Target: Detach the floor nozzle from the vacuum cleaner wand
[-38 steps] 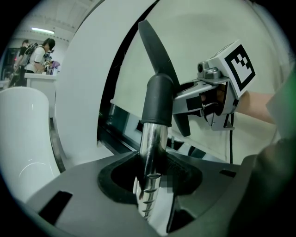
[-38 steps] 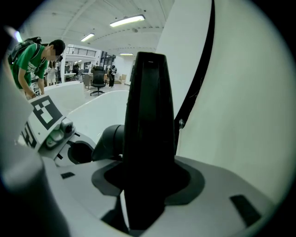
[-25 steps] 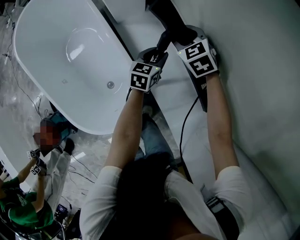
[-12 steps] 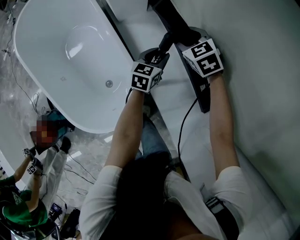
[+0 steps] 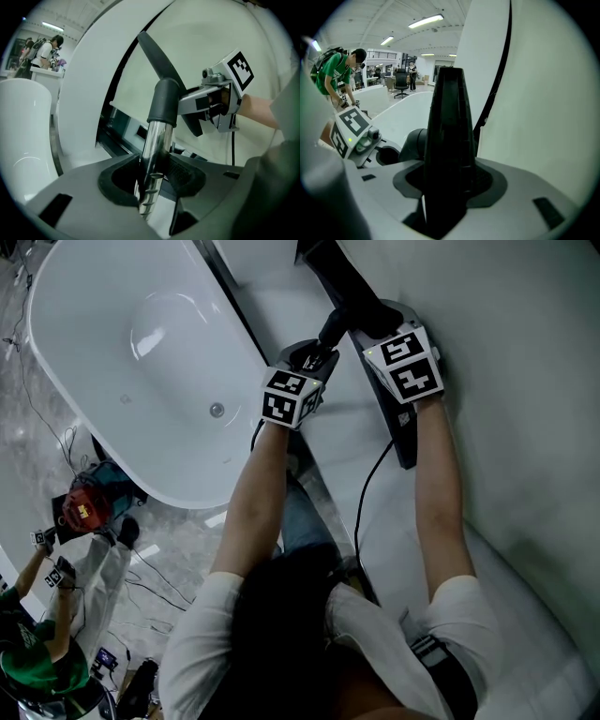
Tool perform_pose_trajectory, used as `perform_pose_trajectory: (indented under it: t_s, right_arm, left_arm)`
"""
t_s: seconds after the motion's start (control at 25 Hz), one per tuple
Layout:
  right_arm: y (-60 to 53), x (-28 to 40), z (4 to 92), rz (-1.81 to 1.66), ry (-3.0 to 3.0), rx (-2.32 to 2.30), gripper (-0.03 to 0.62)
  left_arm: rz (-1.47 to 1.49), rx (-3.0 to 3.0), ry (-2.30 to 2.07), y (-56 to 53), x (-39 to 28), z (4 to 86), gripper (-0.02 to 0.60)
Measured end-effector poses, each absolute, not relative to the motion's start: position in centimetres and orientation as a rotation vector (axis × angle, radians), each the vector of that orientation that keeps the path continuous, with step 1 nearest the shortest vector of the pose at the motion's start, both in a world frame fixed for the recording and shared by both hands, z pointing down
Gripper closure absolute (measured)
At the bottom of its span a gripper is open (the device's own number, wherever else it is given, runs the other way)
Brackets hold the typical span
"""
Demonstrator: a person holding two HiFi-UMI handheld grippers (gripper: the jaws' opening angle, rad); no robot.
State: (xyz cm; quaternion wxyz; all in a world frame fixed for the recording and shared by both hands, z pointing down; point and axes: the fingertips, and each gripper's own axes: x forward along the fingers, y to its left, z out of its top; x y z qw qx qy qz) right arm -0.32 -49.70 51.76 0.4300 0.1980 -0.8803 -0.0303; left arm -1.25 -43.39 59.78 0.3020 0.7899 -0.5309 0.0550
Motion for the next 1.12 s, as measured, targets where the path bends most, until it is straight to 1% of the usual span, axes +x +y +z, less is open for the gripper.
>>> perform_pose_trajectory:
  t_s: [0.4, 0.72, 1.12]
  right_arm:
    - [-49.6, -0.4, 52.4, 0.001, -2.221, 0.328, 0.37]
    - [-49.4, 0.1, 51.8, -0.063, -2.218, 0.443, 0.372]
    - [-48.8, -0.1, 50.9, -0.037, -2.208, 0.364, 0.372]
  left_arm:
    - [0.163, 2.136, -1.431, -42.9, -1.0, 59.9, 0.419]
    - [0.147, 2.132, -1.407, -43.0, -0.9, 60.0, 0.419]
    - [0.14, 2.167, -1.406, -42.2, -0.8, 59.1, 0.419]
